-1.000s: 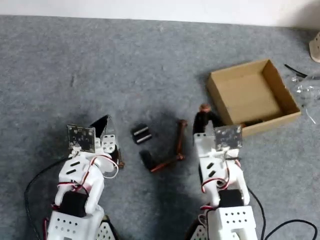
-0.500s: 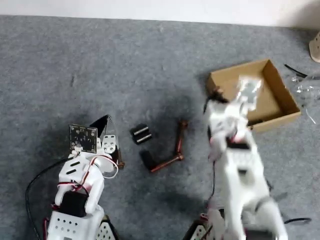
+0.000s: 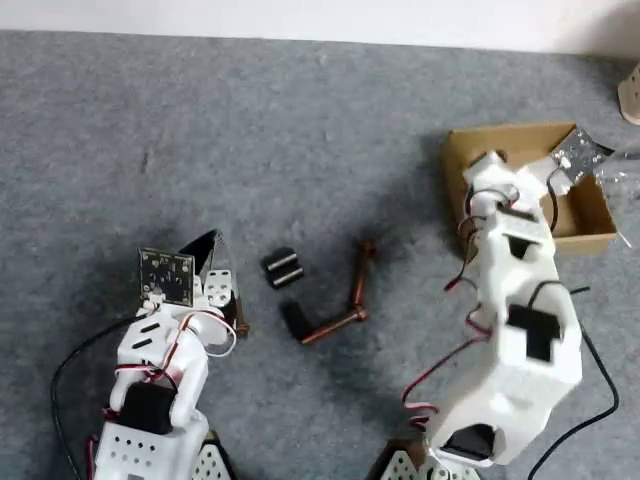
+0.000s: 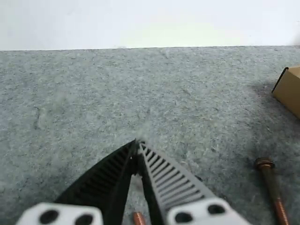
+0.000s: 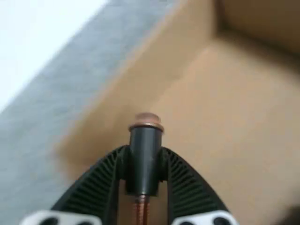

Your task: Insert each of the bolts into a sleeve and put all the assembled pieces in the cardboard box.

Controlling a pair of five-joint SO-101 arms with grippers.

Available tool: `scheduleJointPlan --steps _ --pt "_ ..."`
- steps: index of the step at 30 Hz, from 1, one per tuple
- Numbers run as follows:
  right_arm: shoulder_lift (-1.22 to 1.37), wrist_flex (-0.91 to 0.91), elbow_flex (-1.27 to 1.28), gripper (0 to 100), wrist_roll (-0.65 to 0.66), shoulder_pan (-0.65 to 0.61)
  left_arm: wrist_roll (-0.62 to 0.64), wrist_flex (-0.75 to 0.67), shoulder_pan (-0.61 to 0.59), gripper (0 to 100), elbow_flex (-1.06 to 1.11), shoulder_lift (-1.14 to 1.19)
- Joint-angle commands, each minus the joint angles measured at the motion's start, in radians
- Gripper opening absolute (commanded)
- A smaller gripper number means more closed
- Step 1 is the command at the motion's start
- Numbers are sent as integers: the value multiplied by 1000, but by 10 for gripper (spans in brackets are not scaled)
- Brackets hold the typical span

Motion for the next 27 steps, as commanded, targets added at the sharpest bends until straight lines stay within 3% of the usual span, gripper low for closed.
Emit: scheduleJointPlan --steps 1,19,25,27 --pt "12 -24 -91 5 -14 61 -8 3 -8 10 19 -12" --pt "13 -22 -94 20 -6 67 -8 6 -10 10 19 -12" --pt "13 105 -101 228 124 -1 -8 5 -10 10 19 -12" --pt "13 114 -101 252 146 -24 -8 5 -7 11 19 -12"
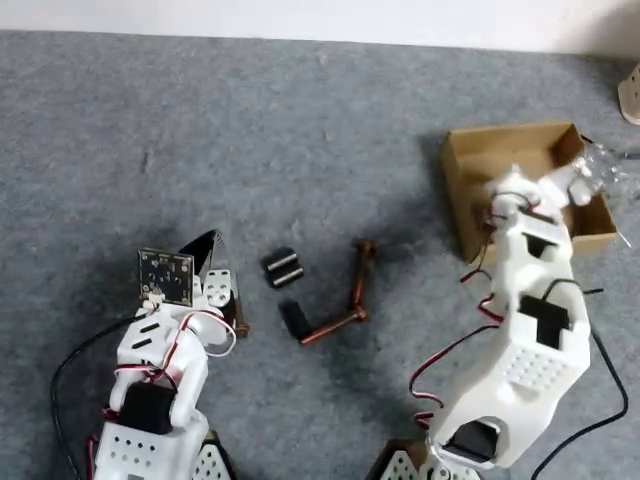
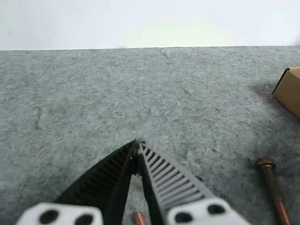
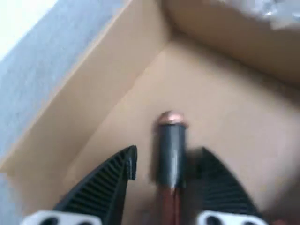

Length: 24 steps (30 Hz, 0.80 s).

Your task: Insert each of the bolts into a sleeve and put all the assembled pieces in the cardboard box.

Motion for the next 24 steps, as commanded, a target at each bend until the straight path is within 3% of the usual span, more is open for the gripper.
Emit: scheduleJointPlan --steps 1,7,15,20,24 --pt "-22 25 -44 252 57 -50 -8 5 -4 11 19 -12" --pt "-76 28 -39 252 55 -44 -9 5 -4 11 19 -12" --pt "-544 58 292 252 55 -156 -9 3 -8 11 19 -12" --pt "-903 58 576 252 61 -317 -5 2 -18 9 19 -12" --pt "-1078 62 748 252 92 -513 -3 0 -116 7 16 -12"
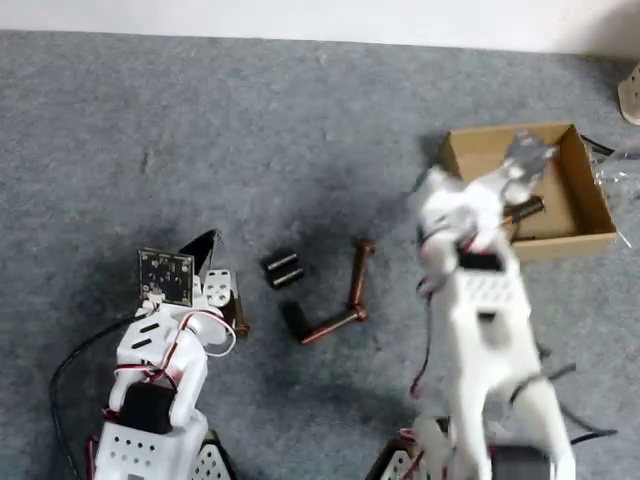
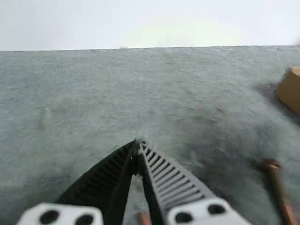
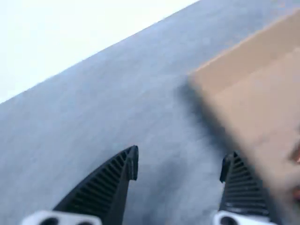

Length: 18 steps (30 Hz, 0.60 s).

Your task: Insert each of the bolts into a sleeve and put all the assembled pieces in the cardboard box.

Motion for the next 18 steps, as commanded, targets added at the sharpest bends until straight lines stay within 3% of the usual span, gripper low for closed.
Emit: scheduleJointPlan --steps 1,6,11,18 --pt "-157 12 116 252 75 -188 2 -9 -111 7 15 -12" --pt "-101 13 168 252 141 -335 3 -28 -128 7 19 -12" --pt "73 21 116 252 141 -346 2 -28 -130 8 19 -12" --pt "282 232 -76 252 140 -341 0 -28 -131 10 19 -12"
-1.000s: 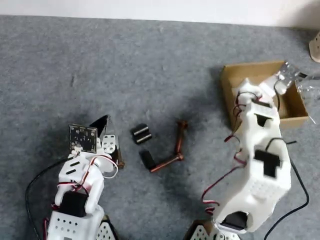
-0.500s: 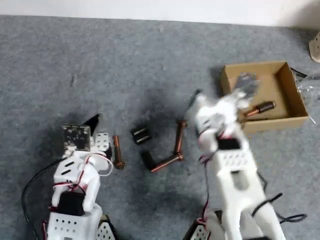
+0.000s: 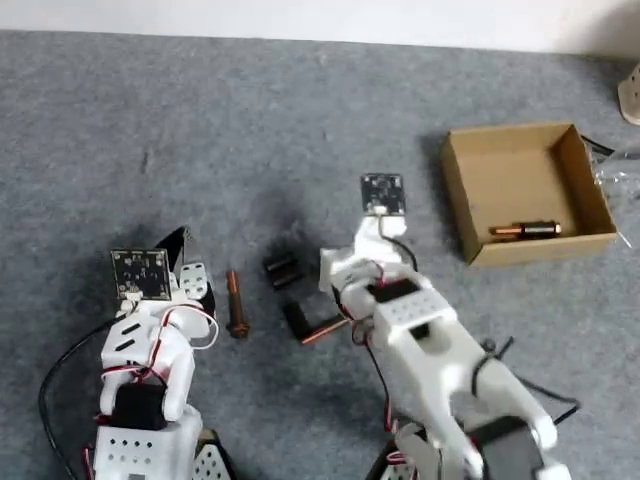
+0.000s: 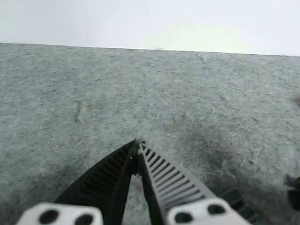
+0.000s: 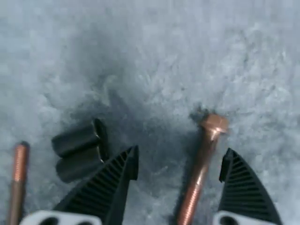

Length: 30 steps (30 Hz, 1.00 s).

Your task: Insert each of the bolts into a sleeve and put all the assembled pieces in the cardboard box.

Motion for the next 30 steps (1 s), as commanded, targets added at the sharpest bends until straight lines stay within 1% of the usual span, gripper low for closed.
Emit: scheduleJointPlan --steps 1,10,12,14,15,16,18,19,21,24,28,30 --pt "48 74 -111 252 14 -4 -2 -28 -8 10 19 -12" --pt "54 77 -137 252 15 -12 -2 -34 -12 7 19 -12" --pt "54 77 -139 252 21 -44 0 -34 -28 7 18 -12" --pt "54 74 -140 252 41 -96 0 -34 -73 8 18 -12" --pt "58 74 -140 252 92 -128 0 -34 -90 10 18 -12" --pt "62 74 -140 252 172 -162 0 -34 -102 10 18 -12" --pt "65 74 -133 252 376 -214 -3 -34 -113 11 18 -12" --pt "65 76 -133 252 453 -232 -5 -34 -114 11 16 -12" --pt "65 77 -133 252 508 -245 -5 -34 -114 11 18 -12" --pt "65 77 -134 252 525 -243 -5 -34 -114 11 18 -12" --pt "70 77 -139 252 707 -248 -6 -34 -114 11 19 -12" --pt "70 77 -139 252 747 -239 -6 -34 -111 11 19 -12"
